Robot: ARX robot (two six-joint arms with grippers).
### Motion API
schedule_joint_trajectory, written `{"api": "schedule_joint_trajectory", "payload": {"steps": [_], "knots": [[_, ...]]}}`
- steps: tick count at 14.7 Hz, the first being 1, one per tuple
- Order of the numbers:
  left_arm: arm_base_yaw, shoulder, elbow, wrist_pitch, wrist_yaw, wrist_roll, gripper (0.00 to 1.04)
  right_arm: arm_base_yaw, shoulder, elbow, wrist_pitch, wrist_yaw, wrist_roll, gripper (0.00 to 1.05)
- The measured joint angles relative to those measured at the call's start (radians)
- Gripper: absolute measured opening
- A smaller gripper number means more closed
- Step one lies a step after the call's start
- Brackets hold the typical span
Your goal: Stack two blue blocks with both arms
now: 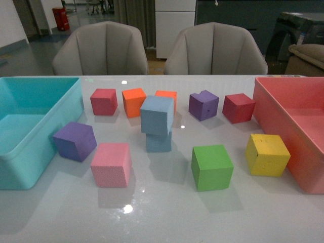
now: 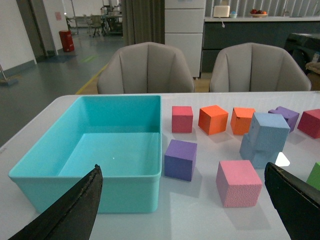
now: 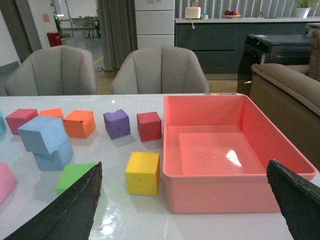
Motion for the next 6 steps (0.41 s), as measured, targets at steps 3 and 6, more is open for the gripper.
{"api": "schedule_joint_trajectory", "payload": {"steps": [3,6], "knots": [[0.000,0.000,0.000,0.000,0.000,0.000,0.98,0.000,0.000,0.000,0.000,0.000,0.000,0.98],[0.000,0.000,0.000,0.000,0.000,0.000,0.98,0.000,0.000,0.000,0.000,0.000,0.000,0.98]]}}
